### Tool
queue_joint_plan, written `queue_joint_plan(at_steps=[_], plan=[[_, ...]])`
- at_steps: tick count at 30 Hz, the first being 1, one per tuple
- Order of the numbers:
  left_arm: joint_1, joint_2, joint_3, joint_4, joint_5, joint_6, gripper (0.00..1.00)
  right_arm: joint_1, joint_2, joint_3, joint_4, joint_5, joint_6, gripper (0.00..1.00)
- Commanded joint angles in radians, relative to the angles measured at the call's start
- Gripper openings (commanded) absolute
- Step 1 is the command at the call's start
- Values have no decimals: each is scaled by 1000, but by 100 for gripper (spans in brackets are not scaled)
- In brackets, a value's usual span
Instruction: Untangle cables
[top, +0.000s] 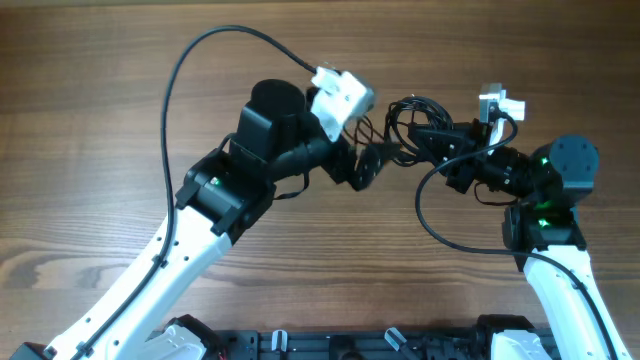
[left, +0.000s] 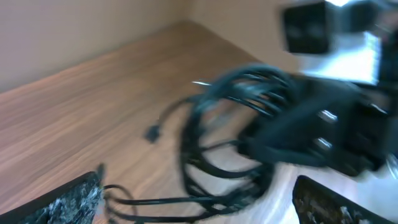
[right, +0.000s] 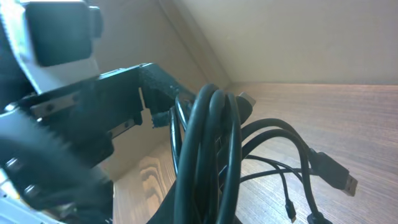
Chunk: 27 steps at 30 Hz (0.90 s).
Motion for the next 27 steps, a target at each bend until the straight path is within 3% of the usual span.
queue_joint_plan(at_steps=[1, 9, 11, 13, 14, 15, 17, 18, 20, 22, 24, 26, 27], plan=[[2, -24, 2, -1, 163, 120, 100, -2, -12, 9, 45, -95, -58, 4], [2, -22, 2, 5, 159, 145, 100, -2, -12, 9, 130, -282, -127, 5], [2, -22, 2, 8, 159, 145, 80, -2, -12, 9, 130, -282, -127, 5], [2, -22, 2, 17, 159, 145, 33, -2, -12, 9, 130, -283, -127, 5], [2, -22, 2, 23, 159, 145, 15, -2, -12, 9, 130, -283, -127, 5], [2, -22, 2, 27, 159, 145, 4, -2, -12, 9, 130, -283, -127, 5], [2, -22, 2, 27, 157, 145, 4, -2, -12, 9, 129, -283, -127, 8], [2, -22, 2, 27, 130, 145, 4, -2, -12, 9, 130, -282, -127, 14], [2, -22, 2, 29, -22, 135, 4, -2, -12, 9, 129, -220, -76, 45], [2, -22, 2, 32, -227, 32, 4, -2, -12, 9, 129, -109, 56, 68], [2, -22, 2, 31, -355, -44, 4, -2, -12, 9, 129, -102, 60, 88], [2, -22, 2, 31, -356, -43, 4, -2, -12, 9, 123, -74, 72, 99], [2, -22, 2, 31, -366, -44, 4, -2, -12, 9, 60, 10, 113, 99]])
